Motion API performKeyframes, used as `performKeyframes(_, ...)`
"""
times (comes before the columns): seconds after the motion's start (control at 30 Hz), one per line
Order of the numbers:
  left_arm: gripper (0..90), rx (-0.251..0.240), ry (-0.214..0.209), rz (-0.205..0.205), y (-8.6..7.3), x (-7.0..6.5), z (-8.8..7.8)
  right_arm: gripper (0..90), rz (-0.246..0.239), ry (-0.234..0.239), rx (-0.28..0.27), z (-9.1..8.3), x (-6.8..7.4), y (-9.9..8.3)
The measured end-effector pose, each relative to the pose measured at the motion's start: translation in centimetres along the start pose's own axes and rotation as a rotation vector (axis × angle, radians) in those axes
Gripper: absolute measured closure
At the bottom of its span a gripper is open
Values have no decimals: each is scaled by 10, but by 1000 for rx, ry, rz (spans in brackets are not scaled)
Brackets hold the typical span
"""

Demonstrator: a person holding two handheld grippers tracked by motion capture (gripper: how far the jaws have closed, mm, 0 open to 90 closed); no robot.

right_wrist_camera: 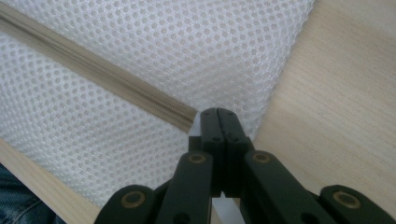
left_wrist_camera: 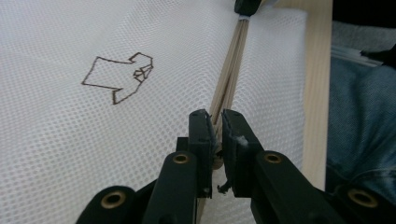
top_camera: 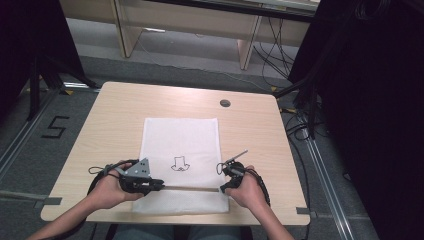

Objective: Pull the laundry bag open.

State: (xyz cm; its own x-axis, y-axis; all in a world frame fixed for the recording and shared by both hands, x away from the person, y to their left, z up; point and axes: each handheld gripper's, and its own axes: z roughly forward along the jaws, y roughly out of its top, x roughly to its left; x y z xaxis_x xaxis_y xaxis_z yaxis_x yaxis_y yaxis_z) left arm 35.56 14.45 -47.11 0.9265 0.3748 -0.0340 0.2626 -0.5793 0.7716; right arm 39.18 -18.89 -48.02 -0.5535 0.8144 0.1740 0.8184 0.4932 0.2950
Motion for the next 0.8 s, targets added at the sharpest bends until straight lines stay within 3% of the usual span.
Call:
performKeyframes(0.1,822,-12,-4,-24,-1,0,-2,900,-1,3,1,0,0,0)
performKeyframes(0.23,822,9,5,-9,-4,1,-2,900,-12,2,1,0,-1,0)
performKeyframes(0.3,822,-11,-10,-25,-4,1,-2,900,1,4,-1,0,0,0)
performKeyframes(0.33,822,8,6,0,-4,1,-4,900,0,4,-1,0,0,0)
performKeyframes(0.37,822,-13,-4,-33,-5,0,-4,900,-8,5,-5,0,-1,0)
performKeyframes(0.5,822,9,6,-12,-7,2,-5,900,-8,3,4,0,-1,0)
performKeyframes(0.53,822,-7,-4,-27,-7,1,-5,900,-8,2,3,0,-1,0)
performKeyframes(0.8,822,-11,-10,-30,-7,1,-6,900,3,3,4,0,0,0)
